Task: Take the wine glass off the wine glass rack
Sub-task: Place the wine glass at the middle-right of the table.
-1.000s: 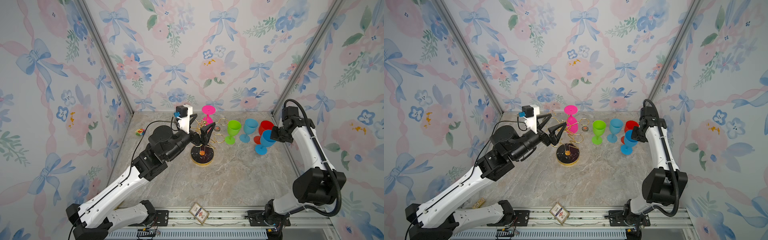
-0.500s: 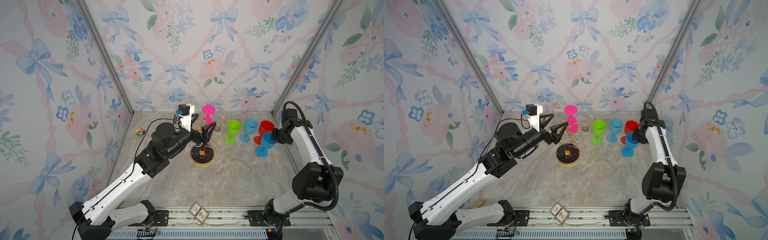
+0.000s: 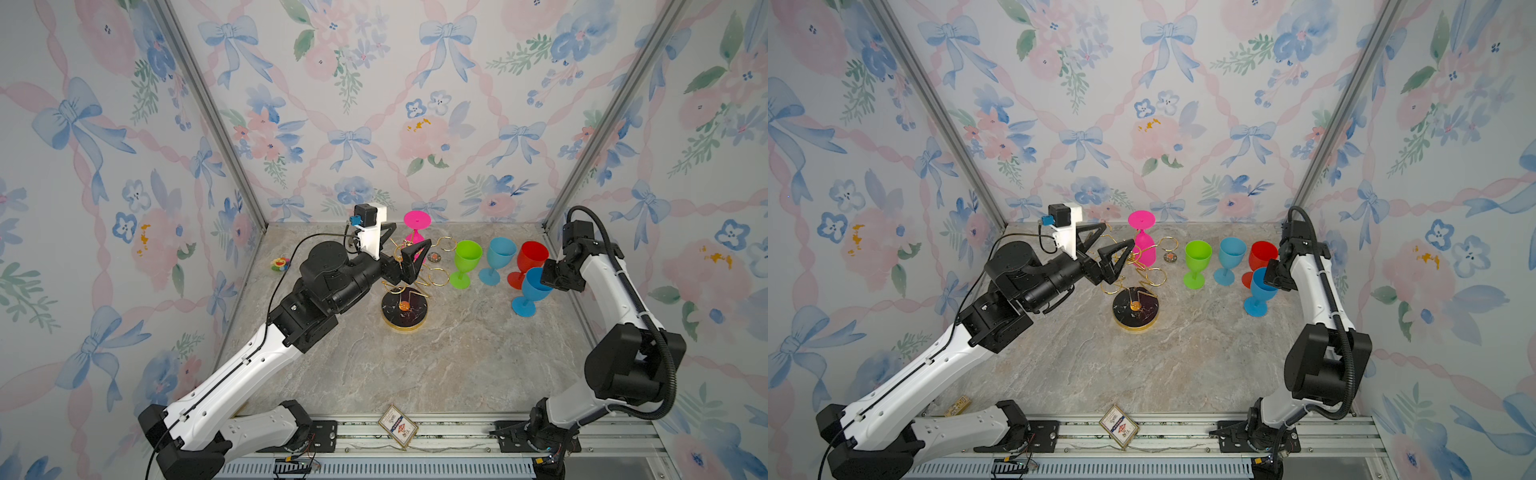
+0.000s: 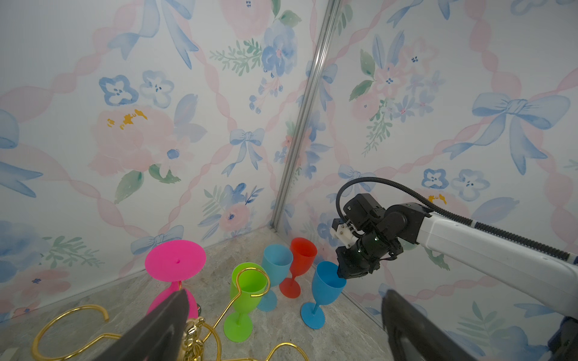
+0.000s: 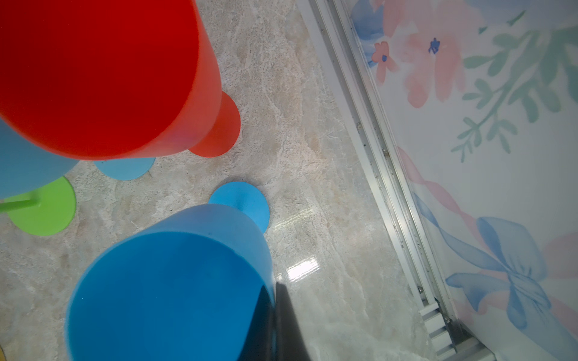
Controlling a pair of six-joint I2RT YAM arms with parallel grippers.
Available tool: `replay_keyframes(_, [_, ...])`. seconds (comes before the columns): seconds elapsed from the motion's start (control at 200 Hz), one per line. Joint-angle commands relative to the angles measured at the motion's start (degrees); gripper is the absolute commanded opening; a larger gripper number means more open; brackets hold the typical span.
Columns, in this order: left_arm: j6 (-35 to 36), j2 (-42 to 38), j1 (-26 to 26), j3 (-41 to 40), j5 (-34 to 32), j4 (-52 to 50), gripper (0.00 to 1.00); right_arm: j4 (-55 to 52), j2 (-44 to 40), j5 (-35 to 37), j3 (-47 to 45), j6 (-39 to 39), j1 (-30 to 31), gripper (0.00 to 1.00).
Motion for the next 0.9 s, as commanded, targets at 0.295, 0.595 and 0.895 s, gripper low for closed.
replay_keyframes(0.295, [-1.01,-0.44,1.0,0.79,1.29,0.6,0.98,0.6,-0.05,1.58,-1.15,1.27,-0.84,0.07])
replay_keyframes(0.595, [-1.1,0.67,2.03,1.79,3.05,-0.09,0.98,0.6,-0.83,2.04,-1.23,1.46,-1.06,0.18])
replay_keyframes(0.895, [-1.19,1.48,2.77,2.27,3.32,-0.57,0.98,0.42,-3.23,4.13,-1.17,1.12,-1.15,0.47])
